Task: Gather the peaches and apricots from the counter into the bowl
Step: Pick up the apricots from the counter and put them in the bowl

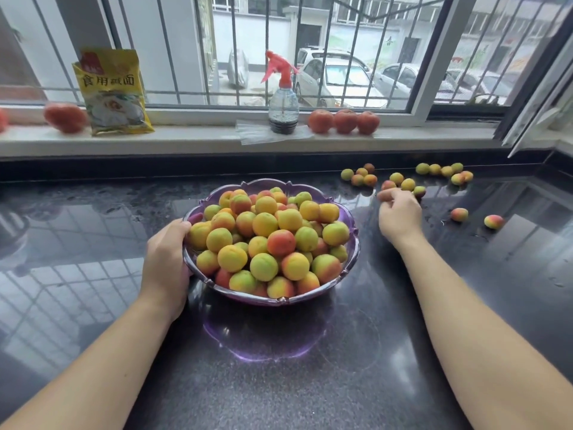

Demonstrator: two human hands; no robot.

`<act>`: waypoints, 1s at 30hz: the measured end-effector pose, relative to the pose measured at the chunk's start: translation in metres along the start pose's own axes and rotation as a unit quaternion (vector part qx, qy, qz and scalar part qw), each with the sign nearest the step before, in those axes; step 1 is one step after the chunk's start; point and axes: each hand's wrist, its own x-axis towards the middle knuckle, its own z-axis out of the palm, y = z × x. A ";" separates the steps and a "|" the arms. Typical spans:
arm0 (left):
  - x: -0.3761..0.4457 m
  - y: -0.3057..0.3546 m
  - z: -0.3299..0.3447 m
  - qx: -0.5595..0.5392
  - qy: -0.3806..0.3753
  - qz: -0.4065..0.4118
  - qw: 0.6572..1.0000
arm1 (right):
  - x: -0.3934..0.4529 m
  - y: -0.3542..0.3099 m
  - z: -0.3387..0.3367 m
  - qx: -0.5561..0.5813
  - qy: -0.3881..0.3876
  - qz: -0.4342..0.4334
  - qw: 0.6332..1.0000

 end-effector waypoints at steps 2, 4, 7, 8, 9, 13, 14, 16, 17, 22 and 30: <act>0.001 0.000 0.000 -0.005 0.003 0.003 1.000 | 0.006 0.014 0.002 -0.056 0.011 0.040 0.998; 0.002 0.000 0.000 -0.008 0.005 0.004 1.000 | 0.011 0.014 0.008 -0.097 0.016 0.023 0.995; 0.002 -0.003 0.000 -0.009 0.000 0.004 1.000 | 0.025 0.016 0.018 -0.164 -0.032 -0.018 0.986; 0.003 -0.004 0.000 -0.011 -0.001 0.005 1.000 | 0.029 0.017 0.021 -0.179 -0.049 -0.021 0.982; 0.003 -0.004 0.000 -0.013 -0.002 0.007 1.000 | 0.034 0.019 0.023 -0.192 -0.063 -0.021 0.979; 0.006 -0.010 -0.001 -0.007 0.003 0.012 1.000 | 0.051 0.023 0.032 -0.201 -0.089 -0.021 0.975; 0.007 -0.011 -0.002 -0.007 0.004 0.010 1.000 | 0.055 0.025 0.034 -0.198 -0.092 -0.016 0.976; 0.009 -0.012 -0.002 -0.013 0.009 0.007 1.000 | 0.064 0.029 0.038 -0.190 -0.096 -0.004 0.977; 0.009 -0.012 -0.002 -0.015 0.011 0.005 1.000 | 0.067 0.030 0.040 -0.188 -0.098 0.001 0.977; 0.008 -0.012 -0.002 -0.017 0.010 0.013 1.000 | 0.079 0.034 0.045 -0.197 -0.103 0.024 0.975; 0.008 -0.012 -0.001 -0.015 0.014 0.008 1.000 | 0.074 0.034 0.042 -0.144 -0.068 0.040 0.986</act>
